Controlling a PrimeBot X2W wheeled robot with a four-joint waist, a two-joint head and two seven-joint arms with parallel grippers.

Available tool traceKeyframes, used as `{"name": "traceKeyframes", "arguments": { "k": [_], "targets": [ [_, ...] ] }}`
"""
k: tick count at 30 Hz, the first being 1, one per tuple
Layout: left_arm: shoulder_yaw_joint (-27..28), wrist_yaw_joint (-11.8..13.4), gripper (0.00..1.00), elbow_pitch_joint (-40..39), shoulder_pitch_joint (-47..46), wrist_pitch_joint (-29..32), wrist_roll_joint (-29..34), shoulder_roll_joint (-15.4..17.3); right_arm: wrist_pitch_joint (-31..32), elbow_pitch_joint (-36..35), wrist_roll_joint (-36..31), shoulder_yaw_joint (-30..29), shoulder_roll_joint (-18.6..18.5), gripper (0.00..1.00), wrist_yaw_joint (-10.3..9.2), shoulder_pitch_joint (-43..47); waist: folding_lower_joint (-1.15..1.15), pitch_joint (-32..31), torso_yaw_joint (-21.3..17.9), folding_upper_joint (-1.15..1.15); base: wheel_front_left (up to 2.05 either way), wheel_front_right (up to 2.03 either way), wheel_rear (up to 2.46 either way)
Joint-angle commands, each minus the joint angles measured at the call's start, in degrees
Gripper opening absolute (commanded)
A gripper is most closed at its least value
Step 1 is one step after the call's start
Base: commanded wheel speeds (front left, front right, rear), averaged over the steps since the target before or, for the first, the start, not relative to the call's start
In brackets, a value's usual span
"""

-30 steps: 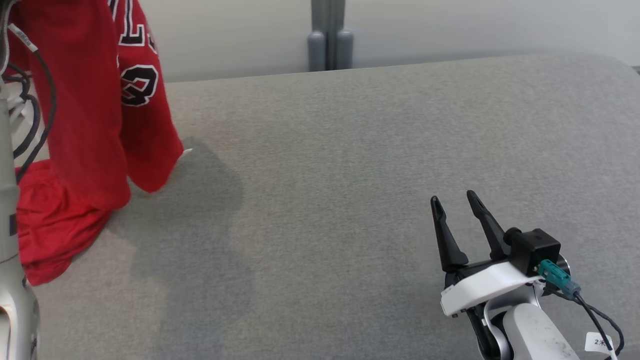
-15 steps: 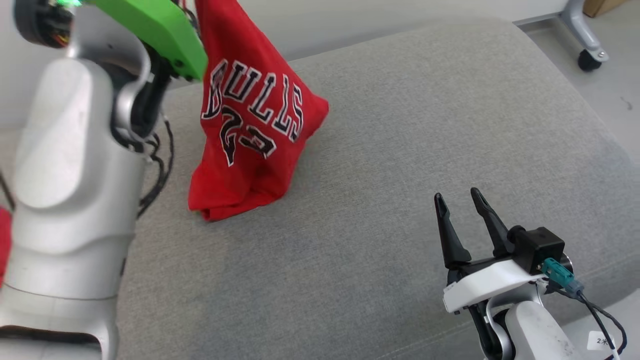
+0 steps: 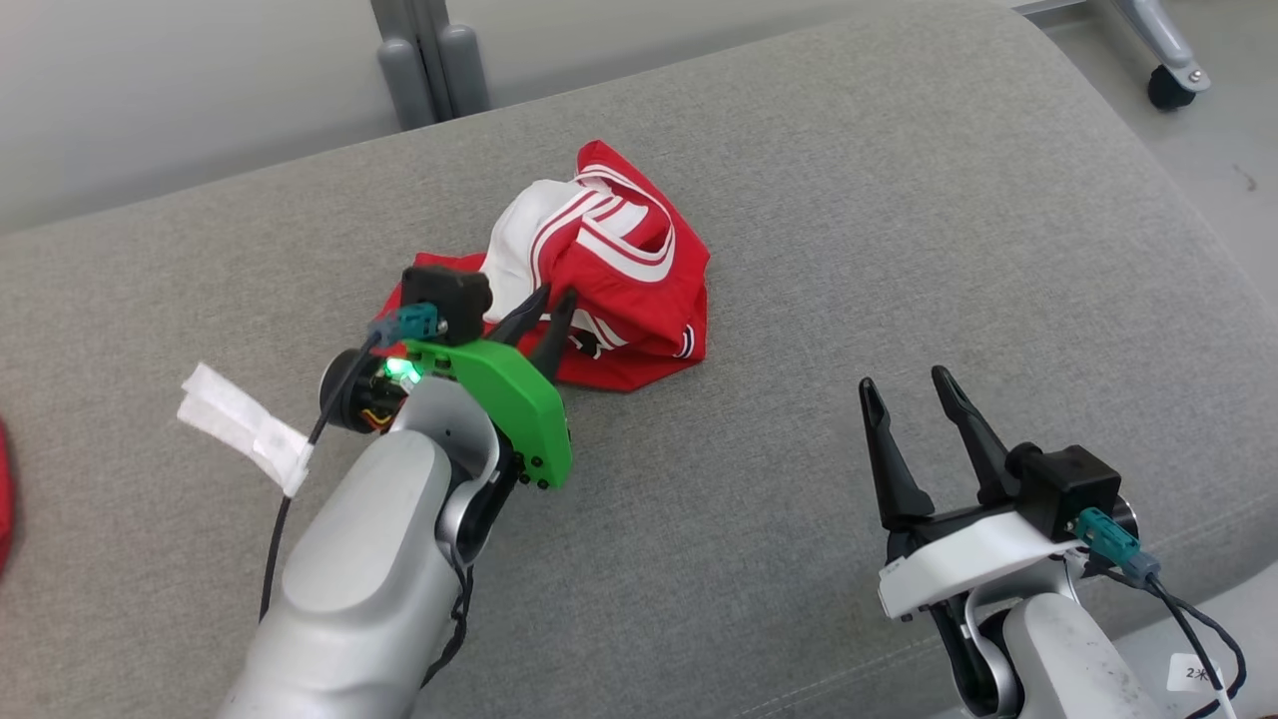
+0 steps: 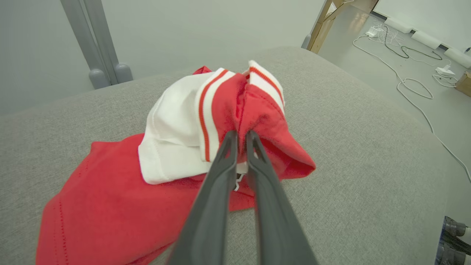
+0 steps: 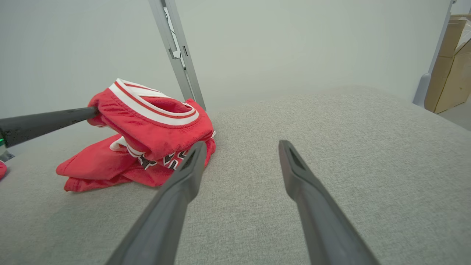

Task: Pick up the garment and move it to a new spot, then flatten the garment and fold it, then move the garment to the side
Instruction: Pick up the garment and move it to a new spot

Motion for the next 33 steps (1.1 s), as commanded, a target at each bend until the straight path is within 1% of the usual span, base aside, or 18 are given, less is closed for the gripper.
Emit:
{"name": "traceKeyframes", "arguments": {
  "k": [1,6,9,11,13,16,19,21,25,28,33],
  "targets": [
    [0.0,-0.3,1.0,-0.2,1.7,-2.1,-0.1,0.0,-0.2,0.0,0.0,-0.2,-0.1,1.0,-0.02,-0.2,0.0,-0.4,1.3,0.0,0.0,0.0,0.0],
    [2.3,-0.4,1.0,-3.9,7.9,-11.4,-2.2,0.7,-0.2,0.0,-0.5,-1.2,-0.1,1.0,-0.02,1.0,0.0,-1.6,3.7,0.0,0.0,0.0,0.0],
    [4.5,-0.5,1.0,-8.0,12.9,-16.2,-3.4,2.9,-0.2,-0.4,-0.8,-2.0,-0.1,1.0,-0.01,1.4,0.0,-2.1,5.6,0.0,0.0,0.0,0.0],
    [6.2,0.0,1.0,-10.9,16.5,-18.1,-3.7,4.0,-0.2,-0.5,-1.0,-2.7,-0.1,1.0,-0.02,1.7,0.0,-2.5,6.8,0.0,0.0,0.0,0.0],
    [8.3,0.3,1.0,-14.1,20.0,-19.0,-4.1,5.0,-0.2,-0.6,-1.4,-3.2,-0.1,1.0,-0.01,2.1,0.0,-2.9,7.9,0.0,0.0,0.0,0.0],
    [11.7,1.4,1.0,-18.9,24.6,-19.6,-3.4,6.6,-0.2,-0.7,-1.7,-4.2,-0.1,1.0,-0.02,2.4,0.0,-3.3,9.4,0.0,0.0,0.0,0.0],
    [16.2,2.5,1.0,-24.4,29.4,-19.5,-2.2,6.5,0.1,-0.8,-1.8,-4.9,-0.1,1.0,-0.01,2.8,0.0,-3.9,10.9,0.0,0.0,0.0,0.0],
    [18.5,2.9,1.0,-26.7,32.2,-19.5,-1.5,6.3,0.2,-0.8,-1.9,-5.3,-0.1,1.0,-0.02,3.2,0.0,-4.4,11.7,0.0,0.0,0.0,0.0],
    [22.2,3.3,1.0,-29.5,36.1,-19.5,0.4,5.2,0.6,-0.3,-2.2,-6.1,-0.1,1.0,-0.02,3.8,0.0,-5.7,13.1,0.0,0.0,0.0,0.0],
    [24.6,3.9,1.0,-30.1,38.6,-19.5,2.4,5.0,0.7,0.0,-2.1,-6.3,-0.1,1.0,-0.02,4.4,0.0,-6.7,13.6,0.0,0.0,0.0,0.0],
    [26.3,3.3,1.0,-30.1,41.0,-19.5,4.9,4.3,1.0,-0.1,-2.4,-6.3,-0.1,1.0,-0.02,4.9,0.0,-7.8,13.9,0.0,0.0,0.0,0.0]
  ]
}}
